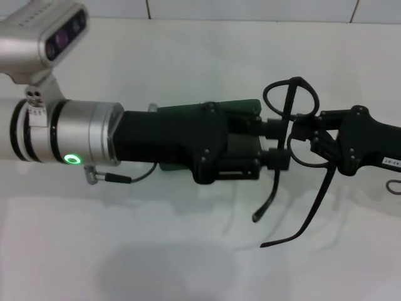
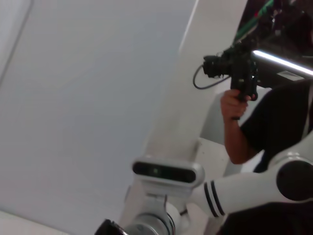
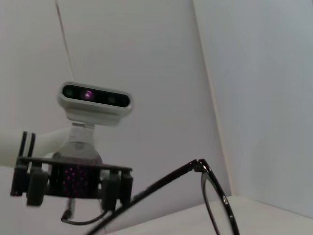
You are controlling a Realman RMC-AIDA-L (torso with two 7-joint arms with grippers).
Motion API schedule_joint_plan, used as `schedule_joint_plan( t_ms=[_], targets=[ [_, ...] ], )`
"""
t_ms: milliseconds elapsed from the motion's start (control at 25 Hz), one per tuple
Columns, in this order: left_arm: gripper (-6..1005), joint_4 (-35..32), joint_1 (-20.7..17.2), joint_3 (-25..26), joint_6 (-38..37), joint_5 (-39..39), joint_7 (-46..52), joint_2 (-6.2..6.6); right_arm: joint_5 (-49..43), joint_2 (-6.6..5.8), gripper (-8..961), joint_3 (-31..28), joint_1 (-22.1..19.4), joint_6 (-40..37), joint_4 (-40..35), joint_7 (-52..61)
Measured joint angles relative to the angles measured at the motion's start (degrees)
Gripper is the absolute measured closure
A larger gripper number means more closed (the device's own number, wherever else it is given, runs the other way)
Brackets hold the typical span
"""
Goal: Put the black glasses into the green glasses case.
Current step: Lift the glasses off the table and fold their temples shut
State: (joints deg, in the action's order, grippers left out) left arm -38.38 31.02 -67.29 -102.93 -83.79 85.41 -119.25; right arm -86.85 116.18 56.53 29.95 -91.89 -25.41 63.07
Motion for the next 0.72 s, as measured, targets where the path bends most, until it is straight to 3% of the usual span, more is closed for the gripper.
schedule_joint_plan(
  t_ms=[400, 720],
  targets=[
    [509, 1.33, 1.31, -0.79, 0.52, -2.01, 0.86, -0.24, 5.02, 0.00, 844, 9.48, 1.82, -0.55, 1.66, -1.85],
    [509, 1.47, 1.46, -0.45, 1.85, -1.91, 0.52, -0.28, 4.97, 0.00, 843, 12.81, 1.49, -1.77, 1.54, -1.90]
  ],
)
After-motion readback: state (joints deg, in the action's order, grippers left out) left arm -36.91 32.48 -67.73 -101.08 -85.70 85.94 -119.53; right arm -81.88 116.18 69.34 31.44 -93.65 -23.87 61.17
